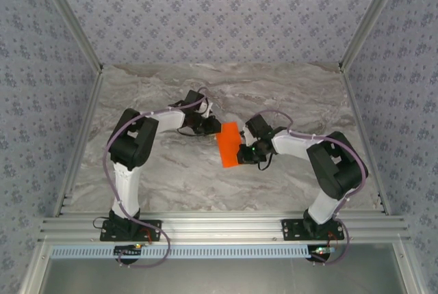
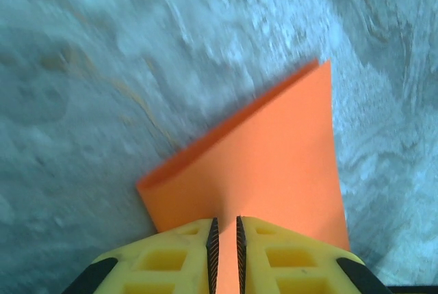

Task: Fold a paper plane with a square sheet of paper (fold left side to right side)
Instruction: First fold the square sheet of paper in half at the center of the table, then rotate the square sheet of paper at the center of the table.

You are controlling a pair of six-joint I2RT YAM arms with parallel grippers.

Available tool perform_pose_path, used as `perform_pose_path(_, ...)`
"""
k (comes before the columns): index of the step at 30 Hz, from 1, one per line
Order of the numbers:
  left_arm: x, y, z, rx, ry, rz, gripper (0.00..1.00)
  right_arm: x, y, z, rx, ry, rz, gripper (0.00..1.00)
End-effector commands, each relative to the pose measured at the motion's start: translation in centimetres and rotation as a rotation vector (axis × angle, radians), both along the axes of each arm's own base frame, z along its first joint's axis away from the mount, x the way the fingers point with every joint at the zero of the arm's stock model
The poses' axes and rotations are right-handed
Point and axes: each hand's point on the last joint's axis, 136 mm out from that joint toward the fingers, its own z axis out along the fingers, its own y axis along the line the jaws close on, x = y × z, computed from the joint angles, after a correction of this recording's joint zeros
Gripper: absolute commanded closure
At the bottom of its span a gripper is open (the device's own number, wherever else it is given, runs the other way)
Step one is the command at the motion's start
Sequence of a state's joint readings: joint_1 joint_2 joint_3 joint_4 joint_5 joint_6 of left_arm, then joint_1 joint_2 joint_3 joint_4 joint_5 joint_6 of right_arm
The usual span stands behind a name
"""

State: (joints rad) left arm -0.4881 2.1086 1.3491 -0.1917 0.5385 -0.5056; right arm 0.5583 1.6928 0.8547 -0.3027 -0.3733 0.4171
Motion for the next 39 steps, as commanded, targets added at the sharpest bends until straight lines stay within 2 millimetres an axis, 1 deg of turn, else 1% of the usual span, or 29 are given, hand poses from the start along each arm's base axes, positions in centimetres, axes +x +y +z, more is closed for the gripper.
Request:
perform_pose_path(1, 4.7, 3.4, -2.0, 0.119, -0.076, 0.081, 0.82, -4.8, -5.2, -4.5, -0.240, 0.166, -0.019, 0.93)
perform_pose_path(5, 6.5, 4.3, -2.2, 0.135, -0.079, 0.107, 0.82, -4.8, -4.8, -4.4, -0.212, 0.163, -0.029, 0.93)
perform_pose_path(7, 6.9, 4.5, -1.7, 0.123, -0.085, 0.114, 0.82, -4.5, -4.1, -4.0, -0.170, 0.148, -0.035, 0.93)
perform_pose_path(9, 7.0, 4.3, -0.4, 0.091, -0.101, 0.109, 0.81, -3.8, -2.8, -3.1, -0.101, 0.116, -0.030, 0.92)
perform_pose_path(12, 6.6, 4.0, 3.3, 0.040, -0.160, 0.101, 0.76, -2.0, -0.7, -0.8, 0.005, 0.033, -0.023, 0.90)
perform_pose_path(13, 6.3, 4.1, 4.7, 0.025, -0.184, 0.105, 0.75, -1.3, -0.1, 0.1, 0.027, 0.000, -0.021, 0.88)
perform_pose_path(14, 5.9, 4.3, 5.8, 0.013, -0.201, 0.110, 0.73, -0.6, 0.2, 0.9, 0.039, -0.030, -0.023, 0.83)
perform_pose_path(17, 3.7, 4.9, 9.1, -0.036, -0.240, 0.143, 0.68, 1.3, 0.0, 3.2, 0.023, -0.139, -0.038, 0.68)
perform_pose_path(20, 0.3, 5.4, 10.1, -0.063, -0.231, 0.187, 0.62, 2.6, -1.7, 4.0, -0.066, -0.204, -0.080, 0.54)
perform_pose_path(23, -2.9, 5.1, 10.2, -0.068, -0.248, 0.217, 0.57, 3.0, -2.7, 3.4, -0.151, -0.193, -0.094, 0.41)
perform_pose_path(25, -4.4, 4.8, 10.0, -0.061, -0.254, 0.217, 0.55, 3.0, -2.6, 2.8, -0.182, -0.174, -0.096, 0.31)
perform_pose_path(26, -5.1, 4.6, 9.8, -0.055, -0.253, 0.216, 0.55, 3.0, -2.5, 2.4, -0.197, -0.165, -0.096, 0.25)
perform_pose_path(29, -6.3, 4.8, 9.3, -0.043, -0.247, 0.218, 0.53, 2.8, -1.7, 1.8, -0.220, -0.153, -0.087, 0.15)
perform_pose_path(32, -6.8, 5.1, 9.1, -0.046, -0.245, 0.224, 0.53, 2.5, -0.9, 1.4, -0.217, -0.142, -0.085, 0.11)
perform_pose_path(36, -7.1, 5.4, 9.1, -0.041, -0.250, 0.221, 0.52, 1.7, 0.8, 1.2, -0.165, -0.106, -0.071, 0.11)
perform_pose_path(39, -7.2, 5.6, 9.0, -0.028, -0.255, 0.221, 0.52, 0.7, 1.9, 1.5, -0.139, -0.088, -0.052, 0.11)
